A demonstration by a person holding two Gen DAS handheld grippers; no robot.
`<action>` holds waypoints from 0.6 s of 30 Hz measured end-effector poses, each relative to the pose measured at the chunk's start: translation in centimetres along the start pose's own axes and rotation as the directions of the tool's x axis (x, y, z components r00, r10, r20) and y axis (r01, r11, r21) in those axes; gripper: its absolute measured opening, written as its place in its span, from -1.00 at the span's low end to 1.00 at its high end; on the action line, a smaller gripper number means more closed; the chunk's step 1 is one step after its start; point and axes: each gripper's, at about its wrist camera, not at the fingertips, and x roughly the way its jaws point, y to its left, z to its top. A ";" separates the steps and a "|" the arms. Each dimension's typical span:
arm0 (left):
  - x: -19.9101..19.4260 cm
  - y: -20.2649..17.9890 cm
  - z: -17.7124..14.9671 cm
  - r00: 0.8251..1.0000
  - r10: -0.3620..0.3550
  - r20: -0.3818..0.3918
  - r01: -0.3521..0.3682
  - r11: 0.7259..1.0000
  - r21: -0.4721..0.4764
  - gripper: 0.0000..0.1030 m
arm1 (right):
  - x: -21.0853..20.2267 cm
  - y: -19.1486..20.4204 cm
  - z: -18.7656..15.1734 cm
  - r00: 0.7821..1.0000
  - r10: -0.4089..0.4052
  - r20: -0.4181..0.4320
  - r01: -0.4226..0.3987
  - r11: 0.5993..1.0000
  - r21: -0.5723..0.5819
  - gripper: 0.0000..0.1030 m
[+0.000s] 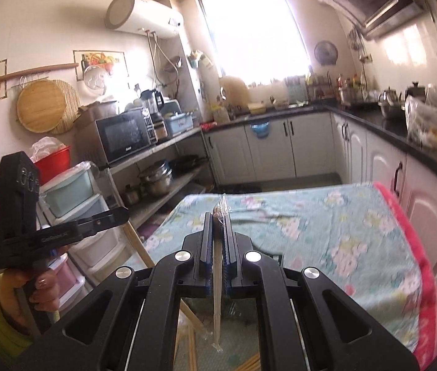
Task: Organize utensils
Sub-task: 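Lift the held chopsticks with both tools and lower them into the green caddy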
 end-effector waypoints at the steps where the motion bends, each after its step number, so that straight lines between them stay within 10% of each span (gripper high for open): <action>1: 0.0 -0.3 0.5 1.000 -0.003 0.010 0.003 1.000 0.007 -0.96 | 0.0 0.0 0.3 1.000 -0.006 0.013 0.006 1.000 -0.005 -0.89; 18: 0.3 -0.9 5.5 0.985 0.088 0.150 -0.096 0.994 0.043 -0.96 | 2.5 -1.5 4.4 0.980 -0.113 0.161 0.123 0.991 -0.054 -0.89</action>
